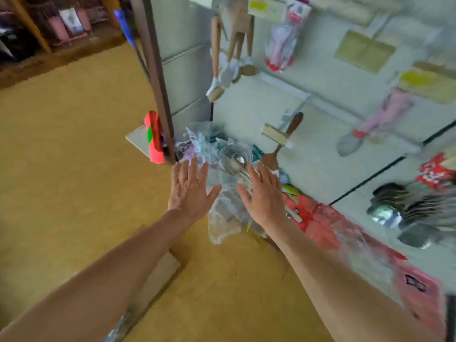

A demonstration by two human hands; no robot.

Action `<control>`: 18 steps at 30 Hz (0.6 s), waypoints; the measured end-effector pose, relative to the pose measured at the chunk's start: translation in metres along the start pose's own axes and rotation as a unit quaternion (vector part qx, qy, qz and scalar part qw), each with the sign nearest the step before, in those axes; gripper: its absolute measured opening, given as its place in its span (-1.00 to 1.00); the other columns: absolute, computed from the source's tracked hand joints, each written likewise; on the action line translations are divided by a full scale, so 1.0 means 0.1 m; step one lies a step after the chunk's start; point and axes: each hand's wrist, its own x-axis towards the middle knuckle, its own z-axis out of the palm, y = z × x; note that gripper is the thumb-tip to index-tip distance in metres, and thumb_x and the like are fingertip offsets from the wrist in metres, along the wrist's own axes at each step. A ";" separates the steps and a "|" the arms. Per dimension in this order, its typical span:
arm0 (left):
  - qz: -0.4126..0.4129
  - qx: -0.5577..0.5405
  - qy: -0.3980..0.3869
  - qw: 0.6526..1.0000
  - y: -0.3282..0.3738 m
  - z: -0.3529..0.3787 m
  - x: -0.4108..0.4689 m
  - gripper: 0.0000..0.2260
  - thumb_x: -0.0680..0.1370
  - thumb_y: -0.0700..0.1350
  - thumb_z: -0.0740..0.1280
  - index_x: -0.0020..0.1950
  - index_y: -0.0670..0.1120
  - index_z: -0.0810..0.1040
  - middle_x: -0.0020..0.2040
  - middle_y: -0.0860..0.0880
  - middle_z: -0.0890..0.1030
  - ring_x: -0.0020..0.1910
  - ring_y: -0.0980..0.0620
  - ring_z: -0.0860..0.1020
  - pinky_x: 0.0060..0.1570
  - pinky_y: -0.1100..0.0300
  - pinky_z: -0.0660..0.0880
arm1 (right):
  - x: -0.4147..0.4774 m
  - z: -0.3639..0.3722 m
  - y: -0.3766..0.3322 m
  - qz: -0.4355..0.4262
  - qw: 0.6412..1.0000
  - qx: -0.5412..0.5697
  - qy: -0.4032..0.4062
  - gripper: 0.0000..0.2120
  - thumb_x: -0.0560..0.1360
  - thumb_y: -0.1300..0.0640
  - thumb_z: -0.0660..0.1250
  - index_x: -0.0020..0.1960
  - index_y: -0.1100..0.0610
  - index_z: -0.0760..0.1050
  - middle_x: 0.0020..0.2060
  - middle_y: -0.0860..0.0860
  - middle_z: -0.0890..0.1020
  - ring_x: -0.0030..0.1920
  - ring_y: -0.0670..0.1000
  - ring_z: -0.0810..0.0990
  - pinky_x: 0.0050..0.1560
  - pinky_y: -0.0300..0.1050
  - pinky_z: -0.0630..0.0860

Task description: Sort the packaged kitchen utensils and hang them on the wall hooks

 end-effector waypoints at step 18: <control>0.332 -0.004 -0.003 0.943 4.74 0.02 -0.34 -0.36 0.61 0.28 -0.01 0.58 -0.06 0.10 0.57 -0.17 0.11 0.55 -0.20 0.07 0.51 -0.19 -0.04 | -2.02 -1.92 3.70 0.284 0.954 -0.024 0.093 -0.39 0.60 -0.22 0.05 0.53 0.11 0.24 0.51 0.15 0.27 0.52 0.19 0.21 0.51 0.16 0.15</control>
